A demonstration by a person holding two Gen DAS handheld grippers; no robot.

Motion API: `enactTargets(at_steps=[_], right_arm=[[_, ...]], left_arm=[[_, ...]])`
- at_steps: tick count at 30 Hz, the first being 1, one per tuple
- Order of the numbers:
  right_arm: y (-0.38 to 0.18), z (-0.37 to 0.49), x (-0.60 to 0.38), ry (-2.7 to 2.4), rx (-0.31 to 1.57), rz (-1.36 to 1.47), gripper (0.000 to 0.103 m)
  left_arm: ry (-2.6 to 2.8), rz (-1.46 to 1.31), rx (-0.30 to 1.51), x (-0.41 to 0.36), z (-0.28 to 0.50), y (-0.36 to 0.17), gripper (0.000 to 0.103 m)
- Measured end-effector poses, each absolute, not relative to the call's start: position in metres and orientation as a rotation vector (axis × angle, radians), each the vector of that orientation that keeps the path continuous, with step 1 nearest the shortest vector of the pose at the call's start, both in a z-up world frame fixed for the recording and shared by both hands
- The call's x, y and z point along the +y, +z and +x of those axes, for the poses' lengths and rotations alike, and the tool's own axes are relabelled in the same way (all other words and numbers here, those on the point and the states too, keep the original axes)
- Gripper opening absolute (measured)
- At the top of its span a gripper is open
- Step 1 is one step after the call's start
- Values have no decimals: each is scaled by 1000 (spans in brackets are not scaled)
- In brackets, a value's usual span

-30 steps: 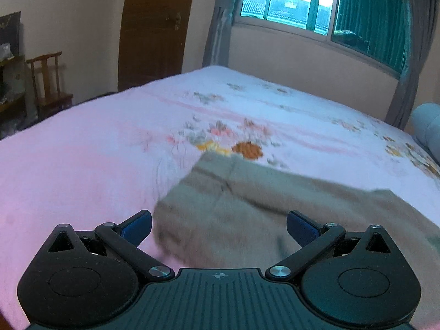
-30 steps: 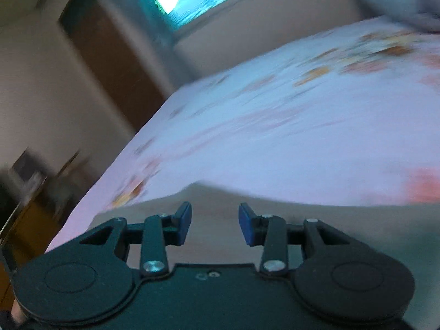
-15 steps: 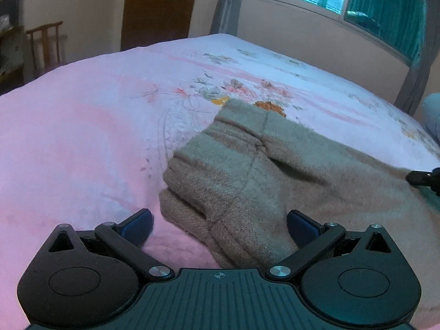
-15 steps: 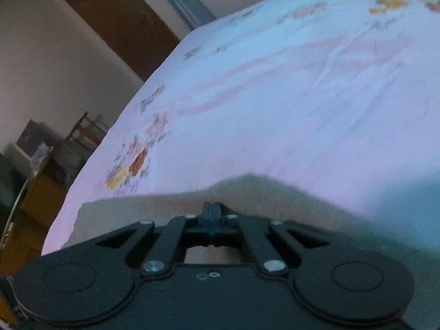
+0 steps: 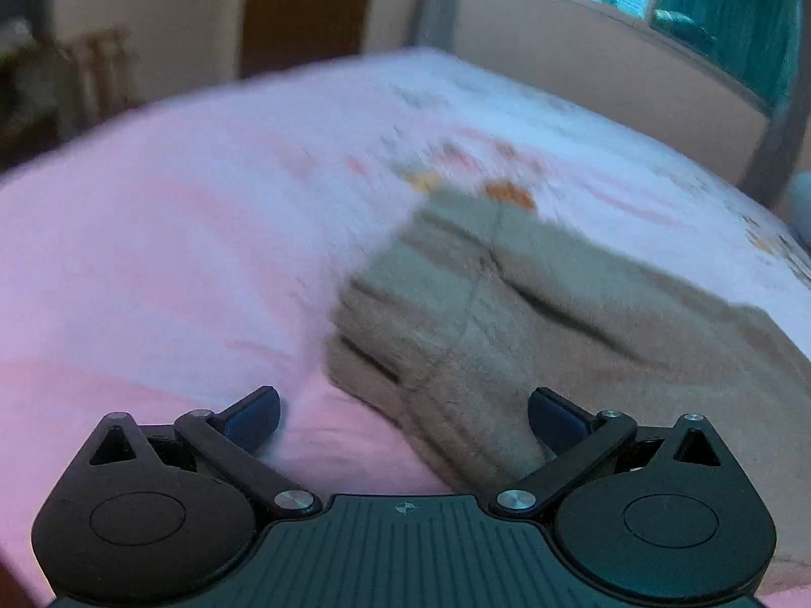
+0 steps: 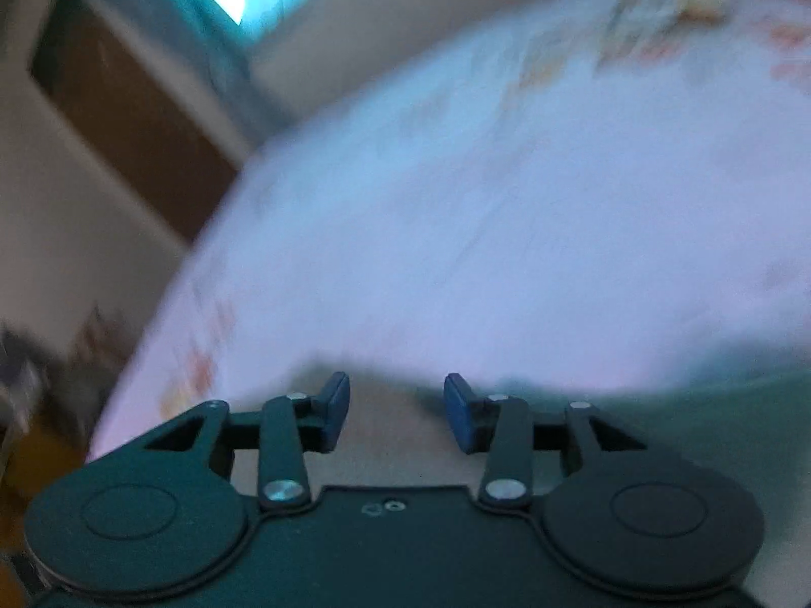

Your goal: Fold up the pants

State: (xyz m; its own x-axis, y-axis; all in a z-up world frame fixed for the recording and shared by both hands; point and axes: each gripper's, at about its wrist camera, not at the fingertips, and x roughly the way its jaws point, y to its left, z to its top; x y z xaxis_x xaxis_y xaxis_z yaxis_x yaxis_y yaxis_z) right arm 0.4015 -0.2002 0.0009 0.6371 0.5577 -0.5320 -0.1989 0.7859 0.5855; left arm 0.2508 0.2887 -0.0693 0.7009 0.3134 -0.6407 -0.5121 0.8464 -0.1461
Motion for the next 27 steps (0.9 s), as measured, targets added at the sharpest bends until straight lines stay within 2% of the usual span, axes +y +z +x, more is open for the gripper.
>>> enactTargets(at_steps=[2,4,5,8,11,12,16,22,27], right_arm=[[17,365,-260,433,666,609,44],[21,326,-319,347,591,672,59],[19,305,-352,300,557,702,59],[7,239,-447,116,485,824,57],[-15,181,-523,-54,412,991,46],[-22,167,-542,-92,400,1030,41],[-45,135,-591,-164,394,1092,37],[-81,149,-583,-187,414,1183,33],[-93,173,-572,-134,440,1193,29]], left_arm=[[453,-317,562,278,234,-57,103],[430,-326,522,265,225,-52,103],[417,-318,531,255,223,-53,103],[385,-301,557,223,225,-55,103],[312,-267,546,172,224,-47,103],[279,-252,554,155,229,-46,103],[132,-172,570,75,253,-39,103],[16,-114,624,-17,267,-47,103],[-5,-75,635,-54,270,-51,103]])
